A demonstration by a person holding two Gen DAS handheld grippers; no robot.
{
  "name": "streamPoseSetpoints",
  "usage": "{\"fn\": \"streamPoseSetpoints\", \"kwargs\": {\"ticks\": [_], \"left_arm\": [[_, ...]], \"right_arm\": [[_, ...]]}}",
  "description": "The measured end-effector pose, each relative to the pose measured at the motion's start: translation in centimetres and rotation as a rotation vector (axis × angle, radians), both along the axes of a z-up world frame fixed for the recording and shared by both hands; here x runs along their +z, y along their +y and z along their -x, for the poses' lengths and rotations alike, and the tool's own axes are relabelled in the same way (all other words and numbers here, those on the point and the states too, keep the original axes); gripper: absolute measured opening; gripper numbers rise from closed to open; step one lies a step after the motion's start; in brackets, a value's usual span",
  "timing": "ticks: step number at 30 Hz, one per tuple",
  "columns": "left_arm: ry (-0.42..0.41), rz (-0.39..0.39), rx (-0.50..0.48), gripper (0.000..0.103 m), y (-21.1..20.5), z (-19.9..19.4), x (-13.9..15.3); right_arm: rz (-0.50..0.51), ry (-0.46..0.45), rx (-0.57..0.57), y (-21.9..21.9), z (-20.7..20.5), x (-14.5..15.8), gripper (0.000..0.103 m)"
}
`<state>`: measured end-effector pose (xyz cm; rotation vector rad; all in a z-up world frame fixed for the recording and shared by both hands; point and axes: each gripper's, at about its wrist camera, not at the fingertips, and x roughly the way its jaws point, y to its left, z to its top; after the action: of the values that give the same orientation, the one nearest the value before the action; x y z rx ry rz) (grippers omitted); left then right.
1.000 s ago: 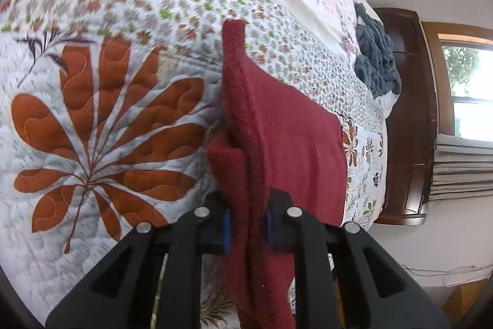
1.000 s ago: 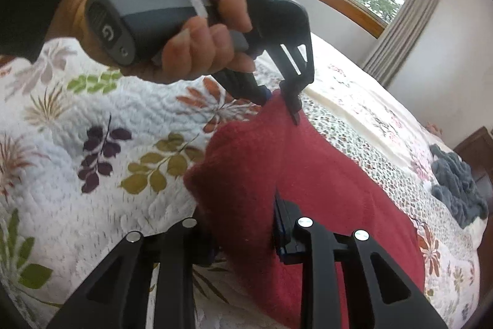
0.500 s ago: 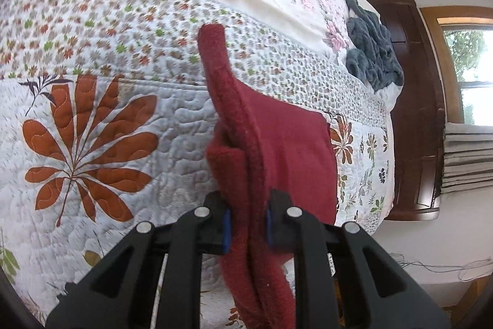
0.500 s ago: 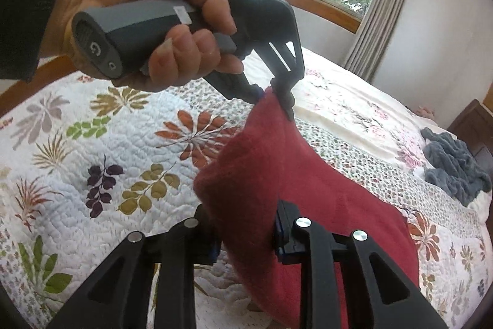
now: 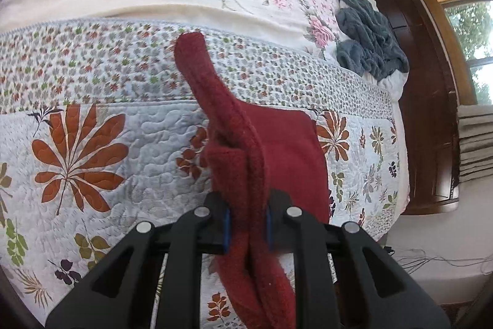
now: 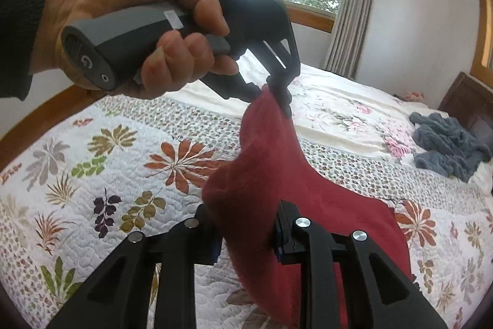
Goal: Fold small clothes
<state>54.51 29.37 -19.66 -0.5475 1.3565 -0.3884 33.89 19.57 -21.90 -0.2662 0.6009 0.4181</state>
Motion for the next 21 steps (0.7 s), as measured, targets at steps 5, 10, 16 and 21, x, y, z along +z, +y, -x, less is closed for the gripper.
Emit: {"fn": "streamPoseSetpoints", "kwargs": {"ticks": [5, 10, 16, 21], "left_arm": [[-0.011, -0.037, -0.014, 0.014, -2.6, -0.2, 1.7], [-0.015, -0.078, -0.03, 0.014, -5.4, -0.4, 3.1], [-0.016, -0.129, -0.047, 0.014, -8.5, -0.7, 4.1], [-0.012, -0.179, -0.067, 0.014, -11.3, -1.2, 4.5]], "right_arm": [[-0.049, 0.0, -0.024, -2.6, -0.1, 1.2, 0.024], [-0.097, 0.001, -0.049, -5.1, -0.2, 2.0, 0.024], [-0.148, 0.007, -0.074, -7.7, -0.2, 2.4, 0.023], [-0.191, 0.015, -0.093, -10.2, -0.3, 2.4, 0.022]]}}
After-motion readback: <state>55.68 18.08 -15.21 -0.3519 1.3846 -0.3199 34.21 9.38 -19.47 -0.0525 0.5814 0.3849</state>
